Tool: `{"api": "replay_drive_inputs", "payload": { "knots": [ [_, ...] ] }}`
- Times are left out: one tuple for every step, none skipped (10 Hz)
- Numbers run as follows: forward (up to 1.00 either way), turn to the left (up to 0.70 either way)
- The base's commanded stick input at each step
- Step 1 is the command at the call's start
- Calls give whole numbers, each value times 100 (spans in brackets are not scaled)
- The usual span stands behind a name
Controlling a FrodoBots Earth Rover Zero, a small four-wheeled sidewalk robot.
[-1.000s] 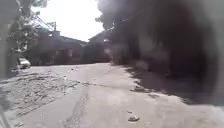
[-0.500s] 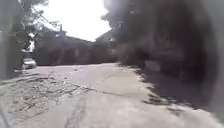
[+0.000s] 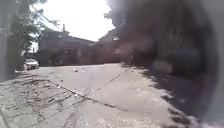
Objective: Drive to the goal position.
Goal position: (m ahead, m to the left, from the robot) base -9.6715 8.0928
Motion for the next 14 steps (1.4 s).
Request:
{"api": "replay_drive_inputs", "payload": {
  "knots": [
    [100, 10],
    [100, 10],
    [100, 10],
    [100, 10],
    [100, 10],
    [100, 10],
    [100, 10],
    [100, -24],
    [100, -30],
    [100, -30],
    [100, -30],
    [100, -30],
    [100, -30],
    [100, -30]
  ]
}}
